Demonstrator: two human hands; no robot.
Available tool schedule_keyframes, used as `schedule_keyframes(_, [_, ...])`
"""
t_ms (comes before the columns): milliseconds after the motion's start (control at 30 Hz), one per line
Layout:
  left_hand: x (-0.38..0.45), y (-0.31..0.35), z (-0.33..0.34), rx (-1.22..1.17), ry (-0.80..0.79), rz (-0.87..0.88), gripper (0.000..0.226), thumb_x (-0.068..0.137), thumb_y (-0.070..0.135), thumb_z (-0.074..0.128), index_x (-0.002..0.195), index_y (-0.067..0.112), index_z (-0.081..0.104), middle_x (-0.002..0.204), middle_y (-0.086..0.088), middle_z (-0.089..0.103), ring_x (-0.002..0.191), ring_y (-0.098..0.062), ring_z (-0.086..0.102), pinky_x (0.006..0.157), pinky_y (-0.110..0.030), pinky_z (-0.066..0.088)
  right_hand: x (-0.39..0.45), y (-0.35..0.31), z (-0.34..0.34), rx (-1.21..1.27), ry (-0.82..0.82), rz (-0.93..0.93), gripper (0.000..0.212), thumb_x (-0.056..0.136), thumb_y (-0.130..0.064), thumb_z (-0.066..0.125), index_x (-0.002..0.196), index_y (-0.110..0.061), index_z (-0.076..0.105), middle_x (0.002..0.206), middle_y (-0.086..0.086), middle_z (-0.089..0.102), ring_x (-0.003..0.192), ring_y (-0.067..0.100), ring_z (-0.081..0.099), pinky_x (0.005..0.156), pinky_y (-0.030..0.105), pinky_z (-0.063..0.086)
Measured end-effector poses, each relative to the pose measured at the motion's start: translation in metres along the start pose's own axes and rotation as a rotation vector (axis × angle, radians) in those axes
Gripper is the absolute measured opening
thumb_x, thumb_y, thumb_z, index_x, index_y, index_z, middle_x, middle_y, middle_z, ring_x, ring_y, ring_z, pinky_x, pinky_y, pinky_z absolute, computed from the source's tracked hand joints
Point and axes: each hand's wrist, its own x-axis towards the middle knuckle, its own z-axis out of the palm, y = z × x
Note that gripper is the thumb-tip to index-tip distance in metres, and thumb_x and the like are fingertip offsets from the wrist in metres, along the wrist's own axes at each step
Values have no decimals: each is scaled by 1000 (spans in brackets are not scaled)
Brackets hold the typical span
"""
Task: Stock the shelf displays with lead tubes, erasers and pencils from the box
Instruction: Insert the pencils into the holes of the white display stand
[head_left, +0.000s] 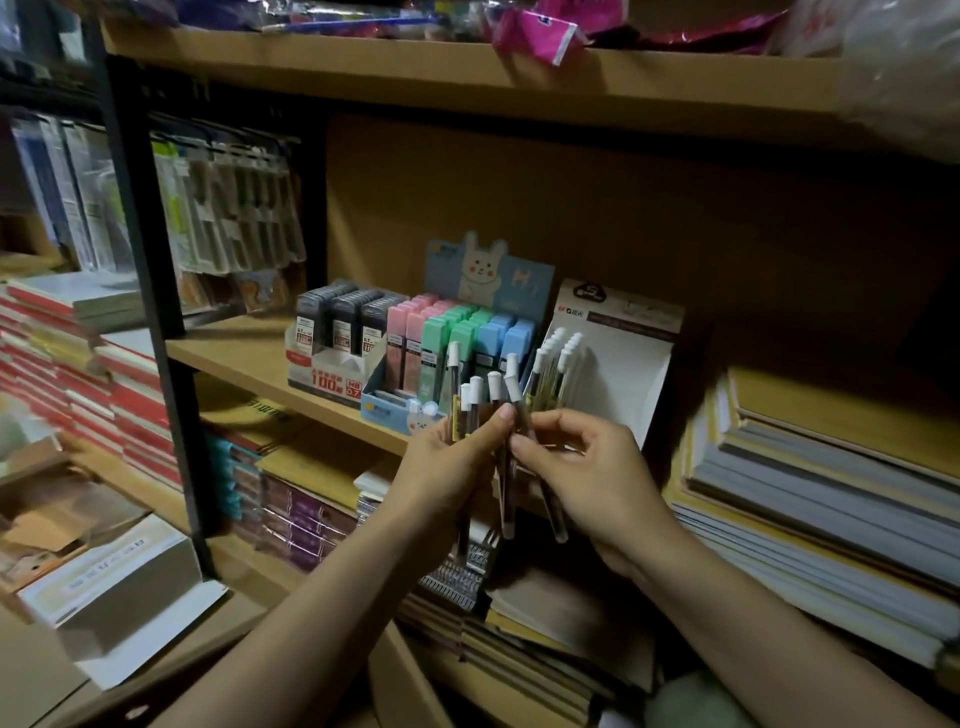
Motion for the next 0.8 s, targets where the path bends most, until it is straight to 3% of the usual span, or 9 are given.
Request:
schedule_keyframes(133, [9,6,-8,21,44,-38,19,87,31,67,86,16,56,50,7,33,40,-6,25,35,-17,23,9,-14,-27,-131,56,-95,20,87,-17,69,102,-30,72,89,-15,74,80,-3,68,62,8,51])
schedule_keyframes(233, [14,8,-16,15,69,-43,19,87,30,68,85,18,53,52,6,29,41,-7,23,36,-17,22,20,-28,-50,-191,182,-178,26,85,-21,70,111,-24,70,99,-18,70,86,-11,63,63,7,49])
schedule_keyframes(333, [18,6,-19,33,75,-54,18,86,30,69,84,19,55,51,7,31,39,-6,26,35,-16,25,31,-32,-52,-297,203,-263,25,87,-22,69,112,-19,71,104,-12,70,95,0,64,80,19,51])
schedule_keyframes(467, [18,0,-22,50,39,-87,21,84,32,70,87,14,59,49,6,36,37,-6,29,35,-16,27,36,-14,-38,-276,217,-323,19,86,-17,69,101,-29,65,93,-14,69,85,-4,67,73,15,54])
schedule_keyframes(600, [18,-8,-22,94,87,-102,37,83,33,70,104,3,64,48,7,37,39,-7,29,38,-18,24,38,1,-31,-350,280,-415,34,85,-16,72,103,-36,52,87,-18,65,79,-12,65,64,4,48])
schedule_keyframes(700, [18,-10,-20,106,84,-113,42,88,31,67,110,-5,63,45,8,36,38,-6,28,37,-17,24,42,6,-32,-378,293,-445,40,85,-16,73,112,-33,49,90,-15,64,81,-8,66,65,8,52])
schedule_keyframes(800, [15,-9,-17,110,63,-119,29,91,28,64,99,0,65,44,9,37,37,-5,29,36,-16,25,45,10,-35,-377,292,-446,39,85,-13,73,114,-30,52,94,-10,66,85,-1,69,71,18,58])
